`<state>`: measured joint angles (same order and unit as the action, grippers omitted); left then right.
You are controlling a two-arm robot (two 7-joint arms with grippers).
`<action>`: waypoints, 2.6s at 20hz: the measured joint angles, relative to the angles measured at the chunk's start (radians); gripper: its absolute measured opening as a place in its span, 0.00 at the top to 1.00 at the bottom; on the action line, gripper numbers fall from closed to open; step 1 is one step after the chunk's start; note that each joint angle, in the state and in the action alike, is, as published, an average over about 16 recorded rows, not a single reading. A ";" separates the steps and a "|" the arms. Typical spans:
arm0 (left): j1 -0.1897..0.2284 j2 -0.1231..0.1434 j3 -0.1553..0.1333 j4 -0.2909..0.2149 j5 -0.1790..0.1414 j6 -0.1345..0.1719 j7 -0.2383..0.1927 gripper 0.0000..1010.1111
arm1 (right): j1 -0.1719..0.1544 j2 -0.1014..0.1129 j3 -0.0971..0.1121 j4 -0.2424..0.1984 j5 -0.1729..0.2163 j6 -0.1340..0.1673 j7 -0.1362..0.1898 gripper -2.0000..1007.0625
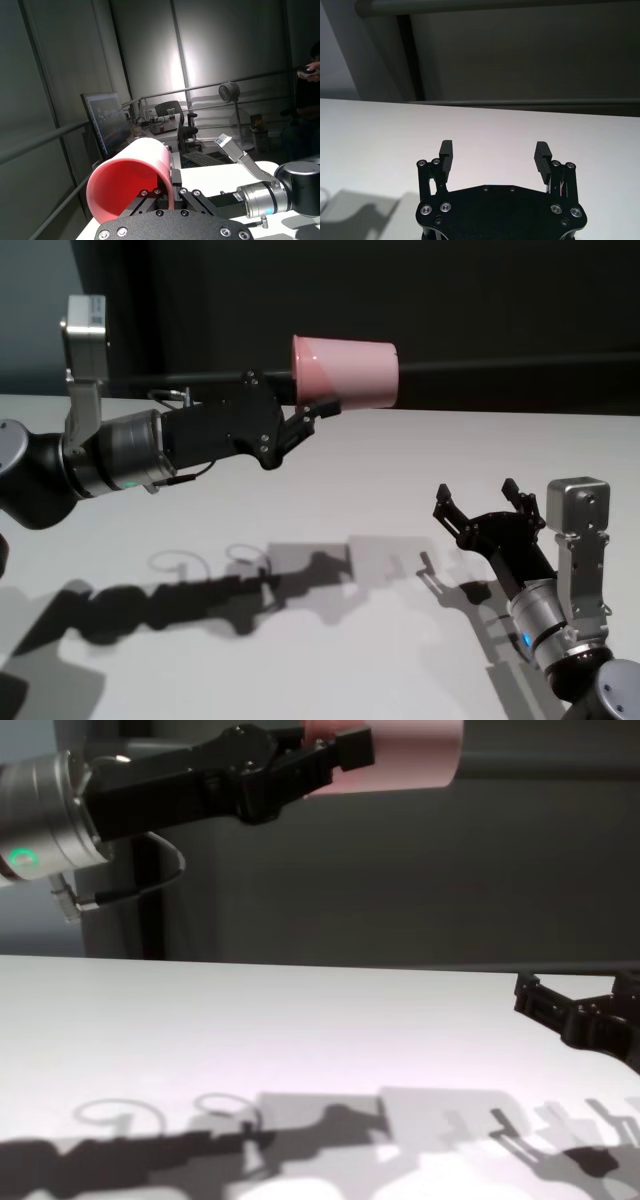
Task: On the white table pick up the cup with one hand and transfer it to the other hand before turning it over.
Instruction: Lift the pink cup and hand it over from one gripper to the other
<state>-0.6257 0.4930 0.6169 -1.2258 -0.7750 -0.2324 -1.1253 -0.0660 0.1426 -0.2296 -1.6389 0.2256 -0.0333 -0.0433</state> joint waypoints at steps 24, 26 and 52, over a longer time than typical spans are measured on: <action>0.000 0.000 0.000 0.000 0.000 0.001 0.000 0.95 | -0.020 -0.082 0.248 -0.049 0.438 0.175 0.149 0.00; 0.000 0.000 0.000 0.000 0.000 0.001 0.000 0.95 | -0.018 -0.086 0.256 -0.051 0.480 0.194 0.162 0.00; 0.000 0.000 0.000 0.000 0.000 0.001 0.000 0.95 | 0.001 -0.094 0.211 -0.057 0.712 0.249 0.248 0.00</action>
<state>-0.6259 0.4929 0.6170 -1.2256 -0.7751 -0.2315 -1.1253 -0.0653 0.0482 -0.0184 -1.6960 0.9373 0.2153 0.2049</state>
